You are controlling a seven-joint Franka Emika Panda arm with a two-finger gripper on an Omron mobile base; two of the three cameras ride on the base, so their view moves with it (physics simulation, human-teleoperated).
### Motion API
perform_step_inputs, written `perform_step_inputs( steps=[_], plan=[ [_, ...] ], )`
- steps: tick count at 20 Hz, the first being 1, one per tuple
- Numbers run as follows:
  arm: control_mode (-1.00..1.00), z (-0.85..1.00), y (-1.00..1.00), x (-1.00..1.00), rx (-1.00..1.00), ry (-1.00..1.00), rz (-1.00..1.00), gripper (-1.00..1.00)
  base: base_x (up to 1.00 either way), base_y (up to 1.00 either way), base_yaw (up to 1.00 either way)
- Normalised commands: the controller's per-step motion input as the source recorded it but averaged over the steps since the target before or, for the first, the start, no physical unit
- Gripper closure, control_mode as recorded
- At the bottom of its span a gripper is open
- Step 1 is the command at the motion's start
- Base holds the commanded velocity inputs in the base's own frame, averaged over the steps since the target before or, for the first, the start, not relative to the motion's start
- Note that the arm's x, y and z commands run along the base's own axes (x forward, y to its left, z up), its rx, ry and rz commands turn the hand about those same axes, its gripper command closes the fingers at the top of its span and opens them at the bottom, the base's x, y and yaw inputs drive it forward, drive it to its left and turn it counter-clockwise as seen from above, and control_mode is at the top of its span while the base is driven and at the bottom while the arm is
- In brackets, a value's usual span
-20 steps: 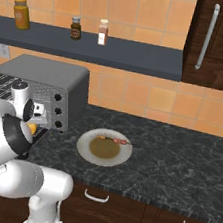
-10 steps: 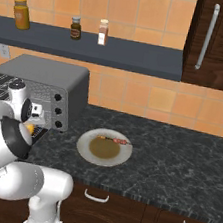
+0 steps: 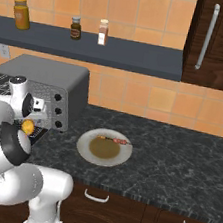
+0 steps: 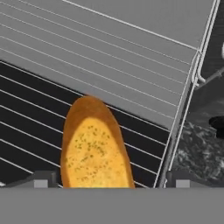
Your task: Pick up the kebab skewer and baguette bread, and place them inside the toaster oven. Close the toaster oven door and start by setting the timer.
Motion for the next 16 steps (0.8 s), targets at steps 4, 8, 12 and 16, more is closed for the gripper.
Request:
perform_step_inputs(
  steps=[4, 8, 12, 16],
  plan=[
    [-1.00, 0.40, -0.92, -0.54, 0.00, -0.01, -0.01, -1.00, 0.00, 0.00, 0.00],
    [-1.00, 0.15, -1.00, -0.67, 0.00, 0.00, -0.01, -1.00, 0.00, 0.00, 0.00],
    [-1.00, 0.01, -1.00, -0.47, 0.00, -0.04, 0.09, -1.00, 0.00, 0.00, 0.00],
    [-1.00, 0.05, -1.00, -0.02, 0.00, 0.00, 0.14, -1.00, 0.00, 0.00, 0.00]
  ],
)
